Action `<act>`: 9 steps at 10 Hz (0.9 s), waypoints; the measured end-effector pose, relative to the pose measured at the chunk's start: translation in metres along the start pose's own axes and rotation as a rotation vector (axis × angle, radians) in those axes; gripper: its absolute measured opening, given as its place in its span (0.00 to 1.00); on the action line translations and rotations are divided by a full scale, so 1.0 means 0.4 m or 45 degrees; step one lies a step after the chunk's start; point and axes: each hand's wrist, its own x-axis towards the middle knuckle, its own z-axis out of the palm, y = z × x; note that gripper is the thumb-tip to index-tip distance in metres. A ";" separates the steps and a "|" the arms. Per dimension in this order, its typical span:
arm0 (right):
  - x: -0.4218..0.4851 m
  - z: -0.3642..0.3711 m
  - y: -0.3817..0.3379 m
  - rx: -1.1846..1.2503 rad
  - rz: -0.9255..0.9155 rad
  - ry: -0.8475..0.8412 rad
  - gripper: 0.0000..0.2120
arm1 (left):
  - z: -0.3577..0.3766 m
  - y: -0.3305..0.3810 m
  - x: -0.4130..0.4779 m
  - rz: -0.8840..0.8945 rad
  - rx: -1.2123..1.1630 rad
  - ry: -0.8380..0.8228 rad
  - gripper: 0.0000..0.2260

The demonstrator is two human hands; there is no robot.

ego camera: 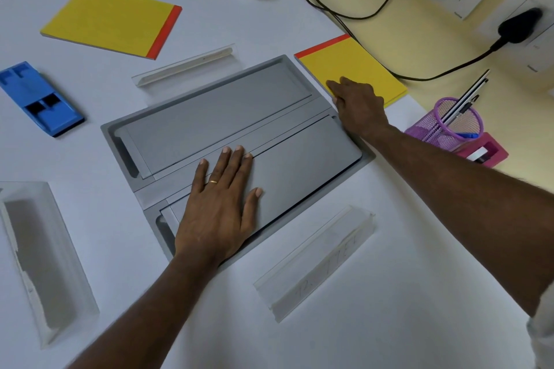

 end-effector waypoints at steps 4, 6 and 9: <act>-0.006 -0.005 0.015 -0.042 -0.042 -0.013 0.21 | -0.003 0.000 -0.002 -0.010 0.006 -0.013 0.29; -0.010 0.003 0.023 -0.075 -0.060 0.023 0.21 | -0.002 0.002 -0.002 -0.014 0.006 -0.011 0.29; -0.030 0.019 0.018 0.045 -0.035 -0.052 0.24 | 0.005 -0.001 -0.005 -0.006 0.002 0.008 0.29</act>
